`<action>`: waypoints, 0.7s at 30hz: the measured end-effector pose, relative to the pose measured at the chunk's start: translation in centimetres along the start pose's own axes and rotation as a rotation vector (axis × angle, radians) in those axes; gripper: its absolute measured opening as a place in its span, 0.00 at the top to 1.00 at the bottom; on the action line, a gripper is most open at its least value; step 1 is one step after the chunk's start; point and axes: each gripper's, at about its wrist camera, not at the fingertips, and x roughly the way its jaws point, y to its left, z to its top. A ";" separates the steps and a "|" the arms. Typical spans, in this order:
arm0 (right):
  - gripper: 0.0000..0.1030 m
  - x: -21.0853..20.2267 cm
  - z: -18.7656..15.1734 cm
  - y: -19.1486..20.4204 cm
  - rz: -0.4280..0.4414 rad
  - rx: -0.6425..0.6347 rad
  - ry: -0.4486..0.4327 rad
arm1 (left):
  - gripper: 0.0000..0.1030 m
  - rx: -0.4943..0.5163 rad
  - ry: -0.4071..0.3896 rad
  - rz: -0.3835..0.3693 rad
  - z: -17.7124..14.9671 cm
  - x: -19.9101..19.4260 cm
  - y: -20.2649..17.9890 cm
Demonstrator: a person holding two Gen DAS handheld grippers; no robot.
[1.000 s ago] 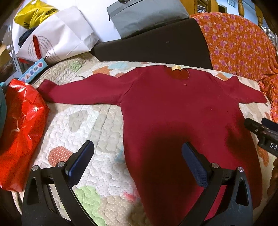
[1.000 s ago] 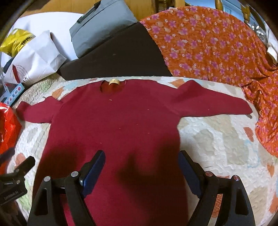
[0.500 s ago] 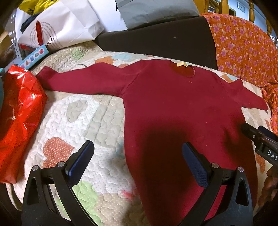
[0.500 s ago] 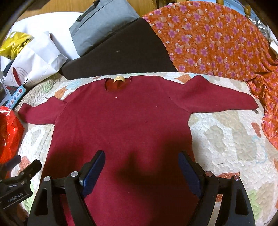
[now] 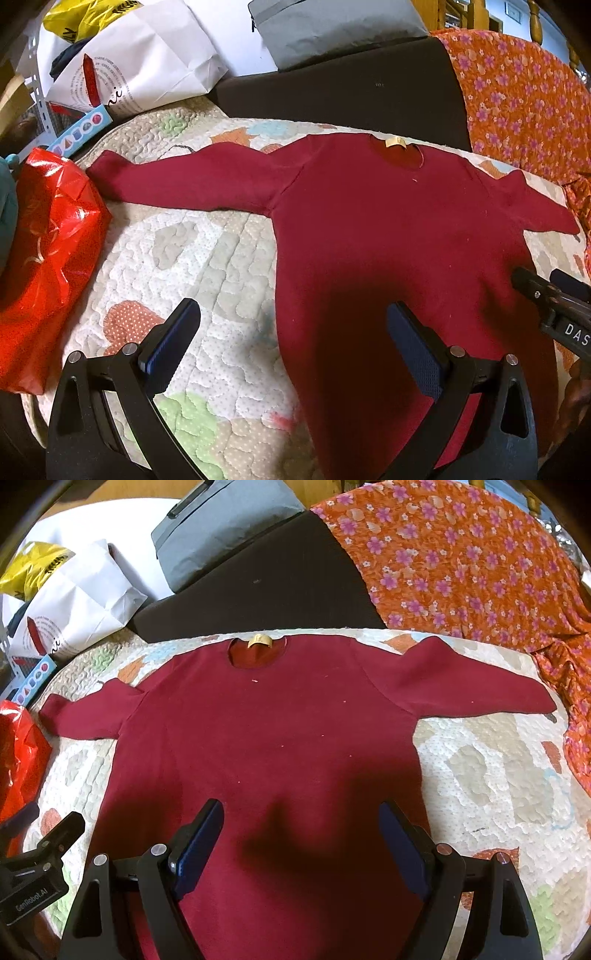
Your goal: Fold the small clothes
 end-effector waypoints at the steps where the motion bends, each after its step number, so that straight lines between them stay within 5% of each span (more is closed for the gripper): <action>1: 0.19 0.0 0.0 0.1 0.002 -0.002 0.002 | 0.01 0.001 0.001 -0.001 0.0 0.0 0.0; 21: 0.19 1.4 0.7 2.9 0.032 -0.063 0.015 | 0.01 -0.024 0.056 0.001 0.1 1.6 1.3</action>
